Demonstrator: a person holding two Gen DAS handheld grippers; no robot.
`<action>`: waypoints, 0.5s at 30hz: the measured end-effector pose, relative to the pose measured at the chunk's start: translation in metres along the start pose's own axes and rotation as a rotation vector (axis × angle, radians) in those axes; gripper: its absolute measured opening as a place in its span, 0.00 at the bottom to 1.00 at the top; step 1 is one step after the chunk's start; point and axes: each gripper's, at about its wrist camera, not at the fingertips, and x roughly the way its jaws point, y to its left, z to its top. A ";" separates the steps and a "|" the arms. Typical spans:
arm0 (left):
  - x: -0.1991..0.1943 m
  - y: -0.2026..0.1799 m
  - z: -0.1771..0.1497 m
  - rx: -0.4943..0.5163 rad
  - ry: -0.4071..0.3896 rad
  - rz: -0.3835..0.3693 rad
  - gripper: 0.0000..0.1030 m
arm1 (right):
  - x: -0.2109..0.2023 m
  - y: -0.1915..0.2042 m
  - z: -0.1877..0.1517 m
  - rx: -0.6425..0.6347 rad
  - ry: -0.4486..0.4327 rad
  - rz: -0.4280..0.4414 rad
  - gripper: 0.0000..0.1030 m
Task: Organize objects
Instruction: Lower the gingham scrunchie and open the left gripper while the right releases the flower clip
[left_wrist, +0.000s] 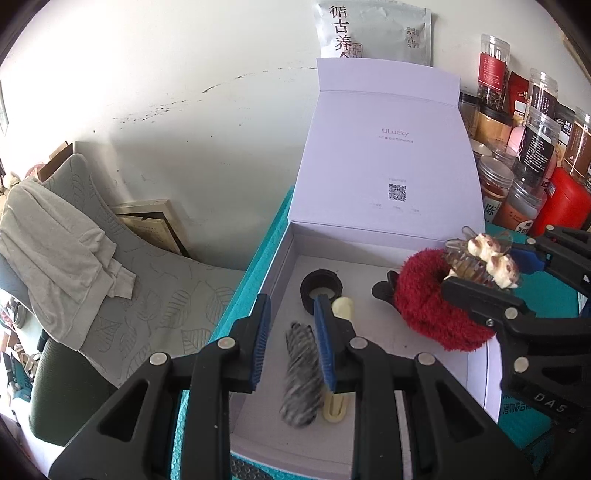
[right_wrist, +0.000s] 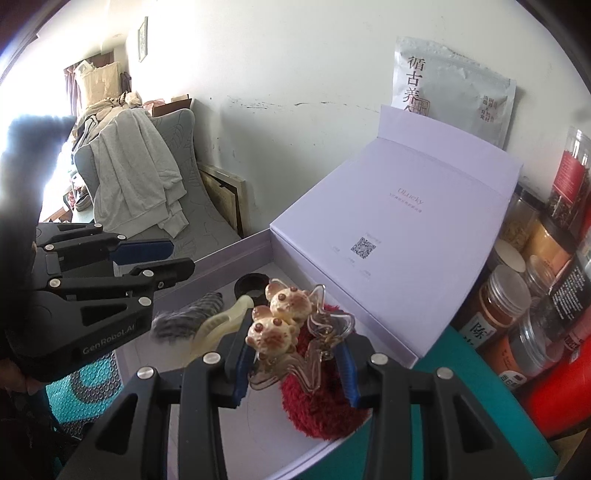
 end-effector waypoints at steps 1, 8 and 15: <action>0.003 -0.001 0.002 0.002 0.003 -0.010 0.23 | 0.003 -0.001 0.000 0.001 0.000 0.000 0.38; 0.037 -0.009 0.001 0.024 0.064 -0.021 0.23 | 0.030 -0.007 -0.009 -0.001 0.039 0.004 0.38; 0.059 -0.019 -0.005 0.029 0.112 -0.046 0.23 | 0.039 -0.008 -0.013 -0.001 0.043 0.025 0.38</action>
